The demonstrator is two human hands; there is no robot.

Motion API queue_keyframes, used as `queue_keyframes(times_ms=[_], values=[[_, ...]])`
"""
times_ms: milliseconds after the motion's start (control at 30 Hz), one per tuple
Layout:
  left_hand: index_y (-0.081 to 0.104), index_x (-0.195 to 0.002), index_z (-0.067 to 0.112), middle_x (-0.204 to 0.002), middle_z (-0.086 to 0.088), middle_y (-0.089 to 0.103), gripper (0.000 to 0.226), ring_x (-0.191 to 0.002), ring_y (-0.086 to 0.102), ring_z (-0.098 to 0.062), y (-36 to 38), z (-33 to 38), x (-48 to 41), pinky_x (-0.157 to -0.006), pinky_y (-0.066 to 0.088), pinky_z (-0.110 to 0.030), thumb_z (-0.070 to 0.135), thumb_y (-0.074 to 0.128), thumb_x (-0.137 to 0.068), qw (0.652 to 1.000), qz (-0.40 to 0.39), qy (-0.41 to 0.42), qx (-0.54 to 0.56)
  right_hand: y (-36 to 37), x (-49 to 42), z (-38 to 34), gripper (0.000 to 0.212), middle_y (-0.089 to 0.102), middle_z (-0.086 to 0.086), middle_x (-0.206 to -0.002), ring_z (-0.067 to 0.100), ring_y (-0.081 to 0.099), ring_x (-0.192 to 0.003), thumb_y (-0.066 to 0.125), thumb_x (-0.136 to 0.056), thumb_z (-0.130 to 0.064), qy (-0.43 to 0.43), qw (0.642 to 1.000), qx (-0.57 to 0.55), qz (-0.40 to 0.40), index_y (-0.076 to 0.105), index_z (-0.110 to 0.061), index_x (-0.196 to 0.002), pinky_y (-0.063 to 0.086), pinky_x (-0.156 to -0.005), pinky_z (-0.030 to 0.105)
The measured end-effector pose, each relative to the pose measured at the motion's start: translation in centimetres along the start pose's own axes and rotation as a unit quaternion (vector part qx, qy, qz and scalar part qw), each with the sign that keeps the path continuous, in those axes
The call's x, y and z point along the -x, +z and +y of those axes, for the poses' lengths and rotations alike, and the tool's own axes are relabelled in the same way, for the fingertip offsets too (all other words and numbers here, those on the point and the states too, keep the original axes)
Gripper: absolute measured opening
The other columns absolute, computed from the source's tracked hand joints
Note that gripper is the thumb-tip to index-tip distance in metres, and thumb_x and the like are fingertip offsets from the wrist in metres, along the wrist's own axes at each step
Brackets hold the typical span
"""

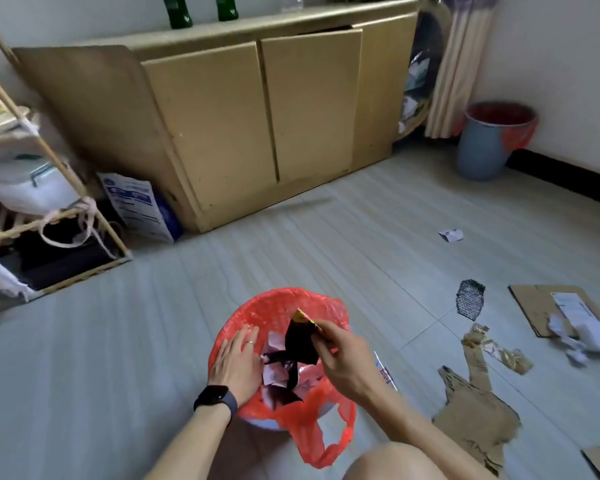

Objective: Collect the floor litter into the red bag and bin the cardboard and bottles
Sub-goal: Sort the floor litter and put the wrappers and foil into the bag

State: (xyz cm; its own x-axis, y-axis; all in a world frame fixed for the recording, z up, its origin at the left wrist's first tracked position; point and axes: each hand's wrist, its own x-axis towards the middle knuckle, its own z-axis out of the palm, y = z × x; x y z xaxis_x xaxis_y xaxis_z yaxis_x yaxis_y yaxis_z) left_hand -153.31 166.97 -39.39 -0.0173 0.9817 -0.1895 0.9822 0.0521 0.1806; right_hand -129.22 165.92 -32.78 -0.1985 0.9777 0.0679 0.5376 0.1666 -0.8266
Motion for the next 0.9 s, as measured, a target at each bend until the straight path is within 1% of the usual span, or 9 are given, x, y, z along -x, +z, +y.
queue_keyframes(times_ms=[100,233,367,467,600,700,767,833,900], values=[[0.022,-0.157,0.022,-0.163,-0.002,0.022,0.069,-0.151,0.019,-0.019,0.1,0.1,0.4,-0.124,0.013,-0.037,0.025,0.025,-0.088,0.999,0.026,-0.019,0.037,1.4,0.5,1.5,0.063,0.057,-0.008,-0.139,0.017,0.048,-0.126,0.059,-0.089,-0.043,-0.028,0.984,0.155,-0.086,0.042,-0.035,-0.148,0.041,-0.106,0.033],[0.033,-0.153,0.022,-0.159,-0.008,0.031,0.073,-0.146,0.031,-0.026,-0.7,1.5,0.1,-0.12,0.024,-0.039,0.036,0.02,-0.084,0.993,0.094,0.006,0.067,1.2,1.6,3.4,0.064,0.048,-0.001,-0.148,0.022,0.041,-0.132,0.053,-0.091,-0.053,-0.022,0.971,0.239,-0.016,0.046,-0.021,-0.146,0.041,-0.11,0.04],[0.026,-0.154,0.037,-0.165,0.004,0.015,0.063,-0.152,0.01,-0.018,0.1,4.5,-1.0,-0.123,0.006,-0.043,0.054,0.021,-0.094,0.992,-0.028,0.126,0.001,0.6,2.2,5.5,0.091,0.021,0.008,-0.164,0.031,0.026,-0.146,0.022,-0.088,-0.068,0.088,0.957,0.269,-0.057,0.008,-0.015,-0.16,0.024,-0.12,0.04],[0.03,-0.153,0.035,-0.165,0.004,0.013,0.062,-0.153,0.004,-0.017,1.4,6.6,-1.7,-0.123,0.003,-0.049,0.055,0.028,-0.094,0.967,-0.121,0.199,-0.104,0.6,2.8,5.8,0.084,0.015,0.003,-0.166,0.026,0.02,-0.148,0.032,-0.097,-0.06,0.126,0.966,0.21,-0.08,-0.006,-0.02,-0.16,0.021,-0.121,0.038],[0.044,-0.147,0.03,-0.158,0.005,0.034,0.071,-0.149,0.021,-0.019,3.5,7.1,-3.0,-0.117,0.016,-0.046,0.048,0.017,-0.083,0.935,-0.136,0.269,-0.184,0.8,2.9,5.7,0.079,0.013,0.0,-0.167,0.024,0.023,-0.146,0.038,-0.1,-0.048,0.12,0.974,0.183,-0.064,-0.006,-0.021,-0.16,0.02,-0.118,0.033],[0.053,-0.137,0.031,-0.15,0.009,0.046,0.061,-0.141,0.034,-0.018,3.9,7.1,-3.9,-0.113,0.023,-0.041,0.049,0.032,-0.083,0.941,-0.165,0.245,-0.168,1.3,2.9,6.1,0.078,0.013,0.0,-0.167,0.023,0.024,-0.146,0.039,-0.099,-0.041,0.117,0.978,0.164,-0.06,-0.005,-0.02,-0.16,0.021,-0.117,0.031],[0.055,-0.132,0.026,-0.139,0.001,0.054,0.055,-0.132,0.044,-0.023,2.7,7.5,-4.3,-0.11,0.031,-0.037,0.043,0.046,-0.081,0.96,-0.172,0.196,-0.104,1.6,2.8,6.3,0.079,0.017,0.0,-0.166,0.025,0.029,-0.144,0.04,-0.097,-0.041,0.122,0.98,0.147,-0.053,-0.004,-0.021,-0.16,0.026,-0.116,0.034],[0.046,-0.137,0.024,-0.131,-0.006,0.057,0.06,-0.126,0.05,-0.026,1.4,7.6,-4.7,-0.103,0.039,-0.034,0.042,0.053,-0.08,0.981,-0.15,0.126,-0.001,1.8,2.7,6.7,0.079,0.019,0.001,-0.165,0.027,0.031,-0.144,0.038,-0.096,-0.043,0.124,0.981,0.142,-0.052,-0.002,-0.02,-0.16,0.029,-0.116,0.036],[0.036,-0.145,0.029,-0.137,-0.002,0.053,0.069,-0.129,0.049,-0.023,0.7,7.0,-4.5,-0.107,0.038,-0.034,0.048,0.054,-0.081,0.986,-0.089,0.128,0.055,2.0,2.8,6.9,0.081,0.018,0.001,-0.165,0.026,0.03,-0.145,0.033,-0.093,-0.049,0.124,0.981,0.14,-0.05,-0.002,-0.02,-0.16,0.03,-0.117,0.038]])
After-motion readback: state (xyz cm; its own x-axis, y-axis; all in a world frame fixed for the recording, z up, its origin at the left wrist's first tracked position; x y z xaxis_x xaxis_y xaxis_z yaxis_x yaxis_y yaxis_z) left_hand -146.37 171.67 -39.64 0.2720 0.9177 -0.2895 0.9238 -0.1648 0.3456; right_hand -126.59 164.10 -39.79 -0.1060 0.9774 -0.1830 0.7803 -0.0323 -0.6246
